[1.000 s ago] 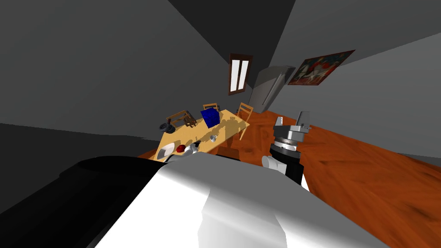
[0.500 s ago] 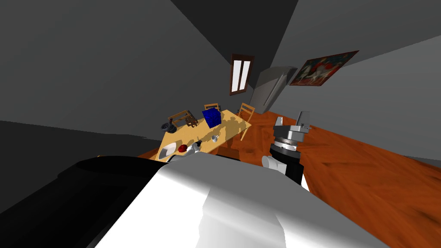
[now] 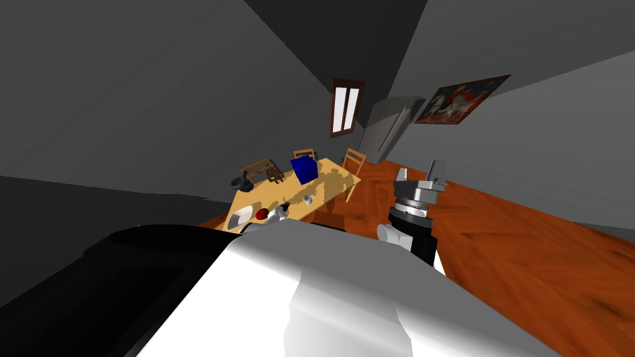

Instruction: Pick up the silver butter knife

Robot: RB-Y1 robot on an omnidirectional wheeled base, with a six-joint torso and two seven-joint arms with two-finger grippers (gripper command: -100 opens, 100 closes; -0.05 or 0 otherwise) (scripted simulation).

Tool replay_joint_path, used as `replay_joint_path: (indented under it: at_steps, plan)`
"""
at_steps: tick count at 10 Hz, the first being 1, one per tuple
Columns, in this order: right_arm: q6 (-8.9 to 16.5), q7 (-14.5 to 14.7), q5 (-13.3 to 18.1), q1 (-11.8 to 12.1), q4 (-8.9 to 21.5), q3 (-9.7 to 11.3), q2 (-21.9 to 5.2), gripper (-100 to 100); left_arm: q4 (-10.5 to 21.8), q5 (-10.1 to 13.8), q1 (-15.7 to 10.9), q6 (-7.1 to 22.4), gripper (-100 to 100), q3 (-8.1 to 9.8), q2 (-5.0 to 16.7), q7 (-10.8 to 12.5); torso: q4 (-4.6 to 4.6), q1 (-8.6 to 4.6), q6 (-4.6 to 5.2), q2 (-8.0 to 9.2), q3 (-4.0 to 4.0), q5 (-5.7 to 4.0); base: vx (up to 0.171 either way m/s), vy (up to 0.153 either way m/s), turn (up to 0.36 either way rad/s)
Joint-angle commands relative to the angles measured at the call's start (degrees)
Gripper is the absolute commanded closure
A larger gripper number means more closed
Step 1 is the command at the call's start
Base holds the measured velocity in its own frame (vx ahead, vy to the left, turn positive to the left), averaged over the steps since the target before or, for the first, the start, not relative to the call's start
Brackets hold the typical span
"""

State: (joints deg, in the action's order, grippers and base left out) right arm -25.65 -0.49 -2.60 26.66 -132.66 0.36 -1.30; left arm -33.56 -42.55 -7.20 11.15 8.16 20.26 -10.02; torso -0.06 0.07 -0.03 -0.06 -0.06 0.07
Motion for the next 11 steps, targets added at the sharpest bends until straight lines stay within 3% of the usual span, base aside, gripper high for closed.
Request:
replay_joint_path:
  at_steps: [1,3,4,5,6,7,10,11]
  plan:
    - [0.0,0.0,0.0,0.0,0.0,0.0,0.0,0,1.4,2.1,0.3,-1.8,100,-1.25,2.1,0.4,0.00,0.00,0.00,0.00,0.00,0.00,0.006,-0.105,-0.059]
    - [0.0,0.0,0.0,0.0,0.0,0.0,0.0,0,3.1,4.0,0.5,-3.6,100,-2.44,4.4,1.1,-0.02,-0.22,0.03,-0.04,-0.03,-0.01,0.011,-0.112,-0.036]
    - [0.0,0.0,0.0,0.0,0.0,0.0,0.0,0,3.1,3.6,0.5,-3.6,100,-2.44,4.4,1.1,-0.02,-0.19,0.02,-0.05,-0.03,-0.01,0.010,-0.066,-0.008]
    - [0.0,0.0,0.0,0.0,0.0,0.0,0.0,0,4.8,5.9,0.8,-5.5,100,-3.64,6.8,1.8,0.00,-0.08,0.02,-0.04,-0.01,-0.01,0.018,-0.096,-0.064]
    - [0.0,0.0,0.0,0.0,0.0,0.0,0.0,0,4.8,5.9,0.8,-5.5,100,-3.64,6.8,1.8,0.00,-0.13,0.00,-0.07,-0.03,-0.04,0.007,-0.076,-0.024]
    - [0.0,0.0,0.0,0.0,0.0,0.0,0.0,0,6.5,7.8,1.0,-7.4,100,-4.83,9.1,2.5,-0.01,-0.11,-0.01,-0.02,-0.01,0.00,0.001,-0.095,-0.065]
    - [0.0,0.0,0.0,0.0,0.0,0.0,0.0,0,6.7,7.5,0.9,-7.3,100,-4.52,8.8,2.4,0.00,0.00,-0.03,0.00,0.00,0.00,-0.001,-0.042,-0.001]
    - [0.0,0.0,0.0,0.0,0.0,0.0,0.0,0,7.0,7.1,0.8,-7.7,0,-4.16,8.8,2.4,-0.01,0.10,-0.03,-0.01,-0.01,0.02,0.000,0.000,0.000]
